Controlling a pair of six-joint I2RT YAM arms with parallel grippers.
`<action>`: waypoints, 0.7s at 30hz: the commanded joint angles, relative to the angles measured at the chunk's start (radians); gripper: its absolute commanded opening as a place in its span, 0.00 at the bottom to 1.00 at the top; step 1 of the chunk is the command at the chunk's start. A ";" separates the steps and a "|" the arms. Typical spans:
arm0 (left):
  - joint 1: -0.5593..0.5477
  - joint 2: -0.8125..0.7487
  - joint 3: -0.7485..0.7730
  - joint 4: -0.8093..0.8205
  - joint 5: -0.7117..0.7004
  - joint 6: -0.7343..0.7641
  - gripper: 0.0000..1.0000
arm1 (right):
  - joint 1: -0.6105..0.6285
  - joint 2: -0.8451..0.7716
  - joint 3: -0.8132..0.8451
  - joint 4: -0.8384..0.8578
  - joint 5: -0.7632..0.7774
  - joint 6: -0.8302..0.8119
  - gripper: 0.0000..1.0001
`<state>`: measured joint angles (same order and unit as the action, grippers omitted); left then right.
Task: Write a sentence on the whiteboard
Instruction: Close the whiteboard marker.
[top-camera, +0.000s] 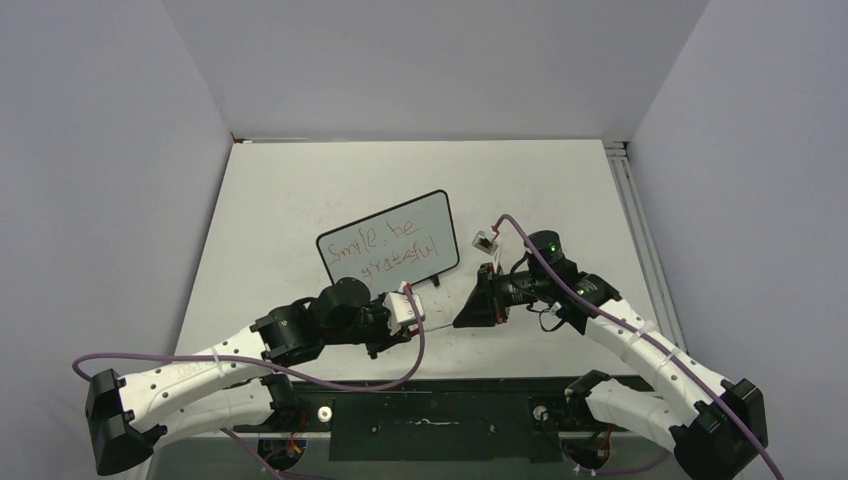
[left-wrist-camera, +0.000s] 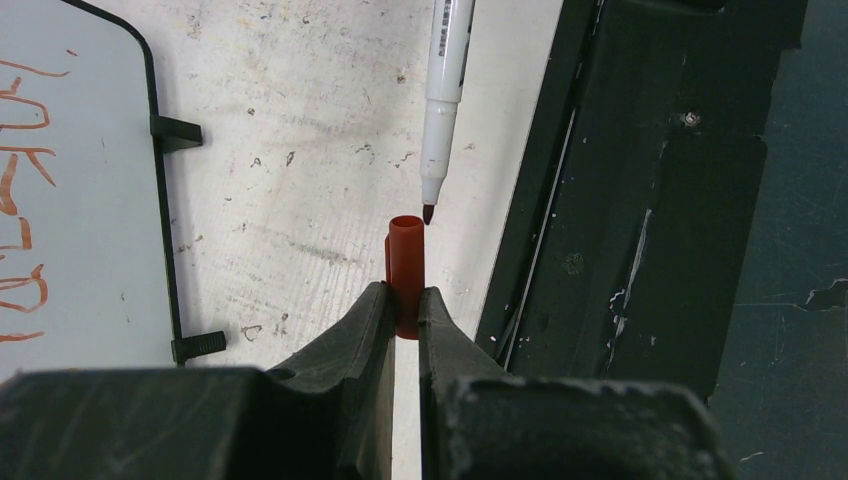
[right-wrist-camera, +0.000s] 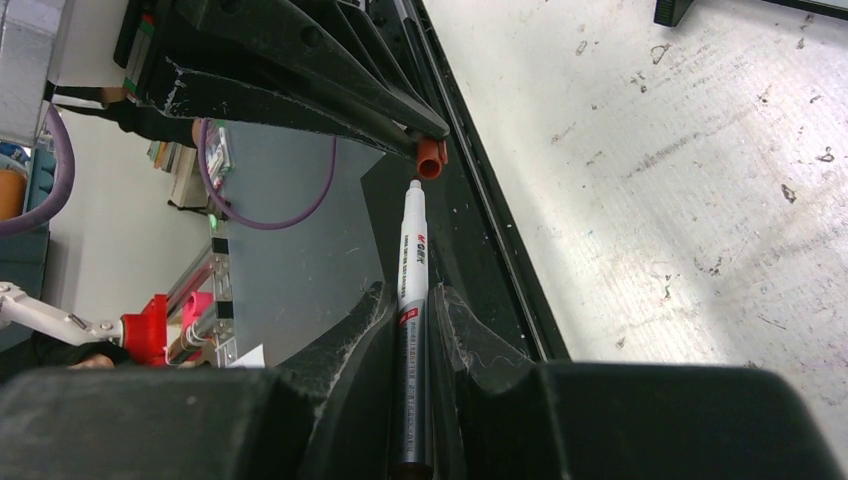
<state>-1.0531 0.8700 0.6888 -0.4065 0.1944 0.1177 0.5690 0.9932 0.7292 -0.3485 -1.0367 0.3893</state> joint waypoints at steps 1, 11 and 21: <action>-0.007 -0.003 0.002 0.048 0.022 0.016 0.00 | 0.016 0.008 0.030 0.062 0.002 0.000 0.05; -0.015 -0.008 -0.002 0.048 0.020 0.016 0.00 | 0.020 0.003 0.034 0.059 0.033 -0.002 0.05; -0.024 -0.016 -0.006 0.047 0.012 0.016 0.00 | 0.020 -0.003 0.047 0.024 0.069 -0.022 0.05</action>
<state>-1.0645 0.8700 0.6827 -0.4065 0.1898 0.1184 0.5842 1.0061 0.7292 -0.3473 -1.0115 0.3958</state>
